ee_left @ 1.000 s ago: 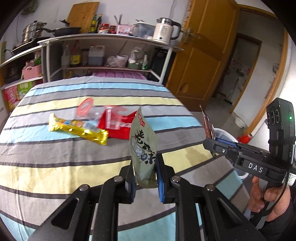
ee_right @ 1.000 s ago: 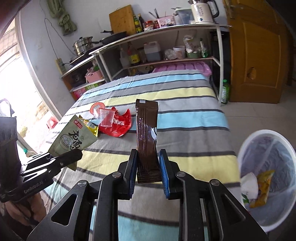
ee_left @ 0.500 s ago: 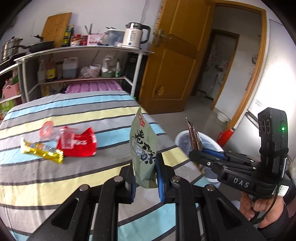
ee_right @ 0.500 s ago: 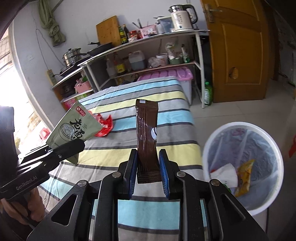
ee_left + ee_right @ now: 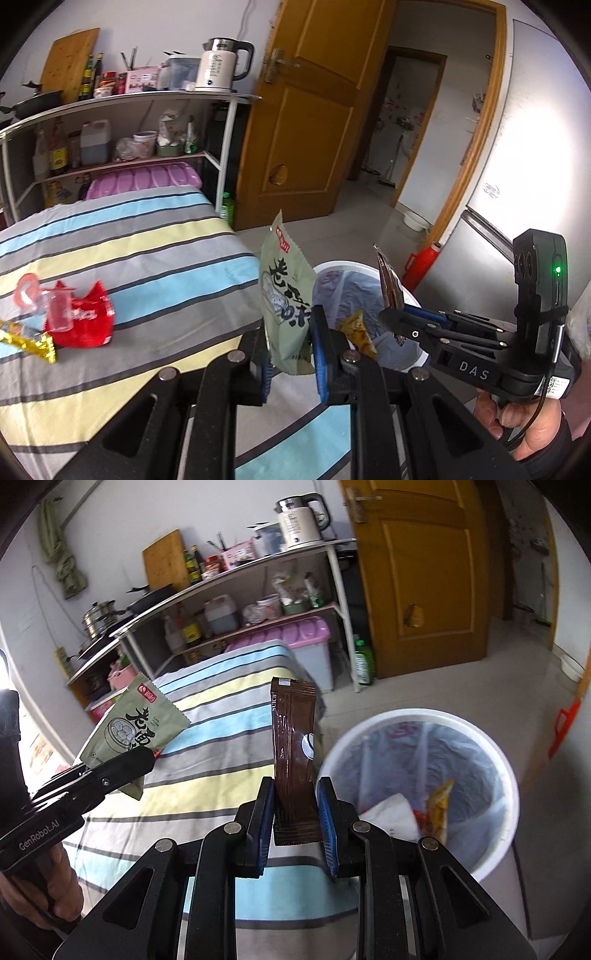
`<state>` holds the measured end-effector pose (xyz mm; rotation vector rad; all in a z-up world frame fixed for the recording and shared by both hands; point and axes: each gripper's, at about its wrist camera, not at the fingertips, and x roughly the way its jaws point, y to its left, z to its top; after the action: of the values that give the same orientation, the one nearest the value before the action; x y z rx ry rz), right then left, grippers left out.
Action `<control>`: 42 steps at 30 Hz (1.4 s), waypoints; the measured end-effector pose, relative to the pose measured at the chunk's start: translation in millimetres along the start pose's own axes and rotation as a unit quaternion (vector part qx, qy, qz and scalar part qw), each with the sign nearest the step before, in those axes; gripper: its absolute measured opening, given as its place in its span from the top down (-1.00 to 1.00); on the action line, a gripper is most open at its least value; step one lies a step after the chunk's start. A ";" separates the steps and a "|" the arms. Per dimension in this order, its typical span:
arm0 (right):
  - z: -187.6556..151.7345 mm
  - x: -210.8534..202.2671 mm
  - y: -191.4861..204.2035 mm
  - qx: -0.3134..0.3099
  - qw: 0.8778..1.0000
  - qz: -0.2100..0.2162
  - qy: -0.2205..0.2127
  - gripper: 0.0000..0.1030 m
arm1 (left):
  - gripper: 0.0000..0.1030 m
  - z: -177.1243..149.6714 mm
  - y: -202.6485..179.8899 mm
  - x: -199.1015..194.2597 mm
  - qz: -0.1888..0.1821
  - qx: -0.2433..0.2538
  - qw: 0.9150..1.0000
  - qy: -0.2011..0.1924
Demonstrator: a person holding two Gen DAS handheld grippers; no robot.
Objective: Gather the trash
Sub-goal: 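Carry the snack bag and brown wrapper to the wastebasket and open both tools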
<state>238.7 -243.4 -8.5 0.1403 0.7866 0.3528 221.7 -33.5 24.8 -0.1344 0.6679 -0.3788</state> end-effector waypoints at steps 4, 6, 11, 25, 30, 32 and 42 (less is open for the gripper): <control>-1.4 -3.4 -16.8 0.014 1.000 -0.013 -0.002 0.53 | 0.63 0.8 -13.1 14.7 -0.013 0.008 1.000 0.009; -1.7 -3.5 -23.1 0.018 1.000 -0.017 -0.002 0.53 | 0.63 1.2 -18.4 22.6 -0.017 0.012 1.000 0.015; -4.3 -3.4 -42.9 0.034 0.999 -0.028 0.000 0.53 | 0.63 1.2 -33.0 44.6 -0.028 0.023 0.999 0.034; -14.2 3.4 -85.8 0.082 0.995 -0.054 0.019 0.52 | 0.62 -2.9 -65.4 105.8 -0.047 0.036 0.994 0.092; -15.6 7.5 -98.3 0.094 0.993 -0.061 0.023 0.51 | 0.61 -2.3 -72.4 119.9 -0.047 0.035 0.993 0.104; -17.5 9.3 -102.1 0.098 0.993 -0.062 0.027 0.51 | 0.41 -0.5 -73.4 126.5 -0.045 0.035 0.992 0.110; -17.4 8.6 -110.5 0.108 0.992 -0.067 0.026 0.37 | 0.14 1.8 -68.4 123.2 -0.046 0.021 0.993 0.107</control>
<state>260.4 -343.4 -54.4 0.2797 0.8794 0.1437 291.1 -144.0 -28.6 -0.0862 0.8660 -0.5003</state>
